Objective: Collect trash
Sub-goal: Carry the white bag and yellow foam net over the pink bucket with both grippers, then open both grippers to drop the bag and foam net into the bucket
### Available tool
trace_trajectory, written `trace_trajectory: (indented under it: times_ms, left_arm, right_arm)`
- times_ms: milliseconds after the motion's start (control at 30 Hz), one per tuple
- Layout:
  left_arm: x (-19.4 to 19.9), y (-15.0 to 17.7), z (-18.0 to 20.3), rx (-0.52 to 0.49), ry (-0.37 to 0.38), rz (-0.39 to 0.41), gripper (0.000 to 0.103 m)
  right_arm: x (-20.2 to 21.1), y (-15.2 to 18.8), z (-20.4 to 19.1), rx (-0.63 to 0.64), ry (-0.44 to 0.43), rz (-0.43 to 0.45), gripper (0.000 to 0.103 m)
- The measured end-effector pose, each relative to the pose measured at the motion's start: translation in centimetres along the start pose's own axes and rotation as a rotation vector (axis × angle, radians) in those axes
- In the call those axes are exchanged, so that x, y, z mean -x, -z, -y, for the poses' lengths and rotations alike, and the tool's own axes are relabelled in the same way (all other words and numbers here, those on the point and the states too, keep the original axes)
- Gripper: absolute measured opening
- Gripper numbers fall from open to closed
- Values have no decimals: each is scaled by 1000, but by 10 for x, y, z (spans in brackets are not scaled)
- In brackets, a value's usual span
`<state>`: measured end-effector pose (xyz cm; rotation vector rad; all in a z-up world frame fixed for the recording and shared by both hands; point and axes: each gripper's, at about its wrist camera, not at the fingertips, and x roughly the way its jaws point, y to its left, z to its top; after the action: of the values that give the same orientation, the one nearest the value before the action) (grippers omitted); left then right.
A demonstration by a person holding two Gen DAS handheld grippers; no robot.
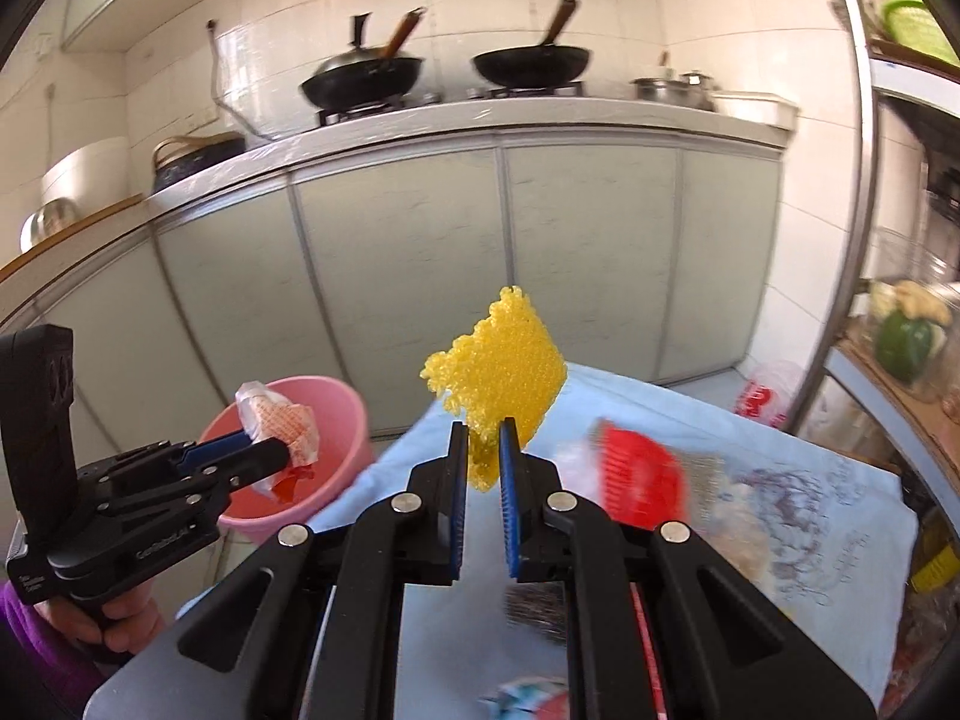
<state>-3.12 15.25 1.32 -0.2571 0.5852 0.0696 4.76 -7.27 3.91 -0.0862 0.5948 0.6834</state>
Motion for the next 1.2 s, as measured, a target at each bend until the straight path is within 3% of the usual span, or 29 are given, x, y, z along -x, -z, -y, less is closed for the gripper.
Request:
trace_trajectory:
  times_ms: [267, 533, 667, 933, 1200]
  left_arm:
    - [-3, 5, -59, 67, -145, -8, 27]
    - [-35, 23, -107, 135, -238, -104, 28]
    - [-51, 31, -117, 146, -257, -158, 28]
    - [-77, 34, -121, 141, -301, -214, 30]
    - [-77, 43, -129, 158, -332, -234, 38]
  right_arm:
    - [-51, -3, -60, 71, -183, -112, 11]
    - [-111, 2, -103, 60, -330, -264, 11]
    - [-143, 9, -114, 25, -345, -348, 11]
    - [-172, 22, -120, 28, -305, -423, 11]
    - [-177, 25, -125, 38, -288, -435, 11]
